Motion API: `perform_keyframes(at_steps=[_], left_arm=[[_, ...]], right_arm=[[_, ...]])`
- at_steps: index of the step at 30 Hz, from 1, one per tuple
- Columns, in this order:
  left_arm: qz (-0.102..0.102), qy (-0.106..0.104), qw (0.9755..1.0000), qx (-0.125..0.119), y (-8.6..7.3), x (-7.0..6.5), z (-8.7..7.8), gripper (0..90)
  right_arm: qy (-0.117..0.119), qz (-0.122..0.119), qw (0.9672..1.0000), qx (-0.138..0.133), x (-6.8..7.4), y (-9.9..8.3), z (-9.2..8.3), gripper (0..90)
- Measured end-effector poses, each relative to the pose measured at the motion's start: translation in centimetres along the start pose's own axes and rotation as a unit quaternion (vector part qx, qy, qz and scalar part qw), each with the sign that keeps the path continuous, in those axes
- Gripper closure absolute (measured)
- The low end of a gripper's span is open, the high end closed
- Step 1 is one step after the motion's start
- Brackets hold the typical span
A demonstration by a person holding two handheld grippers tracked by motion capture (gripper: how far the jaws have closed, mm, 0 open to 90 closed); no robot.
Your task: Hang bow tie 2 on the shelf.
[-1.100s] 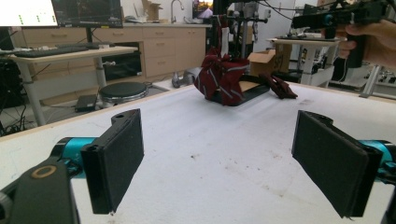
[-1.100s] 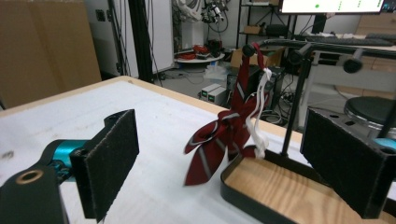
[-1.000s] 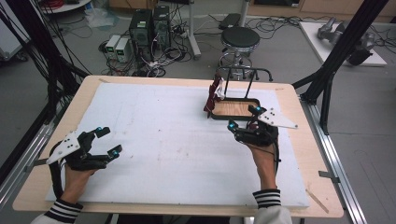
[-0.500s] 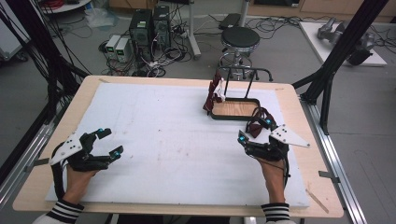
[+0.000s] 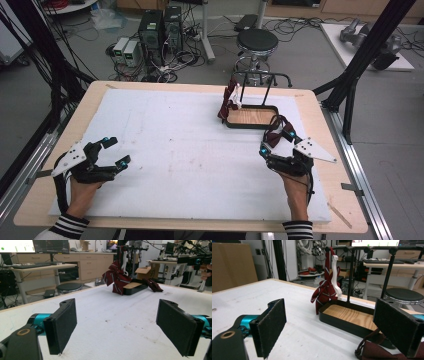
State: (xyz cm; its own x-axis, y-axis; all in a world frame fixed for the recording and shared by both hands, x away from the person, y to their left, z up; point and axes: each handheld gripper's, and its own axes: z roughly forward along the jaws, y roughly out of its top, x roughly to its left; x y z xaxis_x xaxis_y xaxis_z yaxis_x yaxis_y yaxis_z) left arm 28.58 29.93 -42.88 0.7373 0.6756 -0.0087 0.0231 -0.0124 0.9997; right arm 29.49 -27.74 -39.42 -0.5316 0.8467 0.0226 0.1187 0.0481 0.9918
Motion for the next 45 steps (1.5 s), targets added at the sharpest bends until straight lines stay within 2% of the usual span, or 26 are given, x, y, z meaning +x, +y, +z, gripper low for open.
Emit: perform_keyframes(at_steps=[6, 14, 21, 29, 36, 40, 45], left_arm=[[-0.001, 0.003, 1.0, -0.001, 0.0, 0.1, -0.1, 17.2], [0.001, 0.001, 1.0, 0.001, -0.1, 0.0, 0.0, 17.3], [-0.001, 0.002, 1.0, -0.003, -0.1, 0.1, -0.1, 17.2], [-0.002, 0.003, 1.0, -0.006, 0.0, 0.2, -0.1, 17.3], [-0.003, 0.004, 1.0, -0.005, 0.0, 0.3, -0.2, 17.3], [-0.003, 0.005, 1.0, -0.005, -0.1, 0.4, -0.3, 17.3], [0.0, 0.006, 1.0, -0.001, -0.1, 0.4, -0.3, 17.3]], right_arm=[[-0.02, 0.005, 0.9998, 0.003, -0.2, -0.1, 0.2, 10.6], [-0.061, 0.037, 0.9973, 0.019, -1.1, 0.1, 0.3, 10.6], [-0.073, 0.026, 0.9962, 0.038, -2.0, 1.0, 1.0, 10.7], [-0.092, 0.029, 0.9925, 0.076, -3.0, 1.4, 1.7, 10.7], [-0.092, 0.009, 0.9892, 0.114, -4.0, 1.6, 2.6, 10.7], [-0.081, -0.012, 0.9867, 0.141, -4.5, 1.8, 3.2, 10.7], [-0.078, -0.014, 0.984, 0.159, -5.0, 1.9, 3.7, 10.7]])
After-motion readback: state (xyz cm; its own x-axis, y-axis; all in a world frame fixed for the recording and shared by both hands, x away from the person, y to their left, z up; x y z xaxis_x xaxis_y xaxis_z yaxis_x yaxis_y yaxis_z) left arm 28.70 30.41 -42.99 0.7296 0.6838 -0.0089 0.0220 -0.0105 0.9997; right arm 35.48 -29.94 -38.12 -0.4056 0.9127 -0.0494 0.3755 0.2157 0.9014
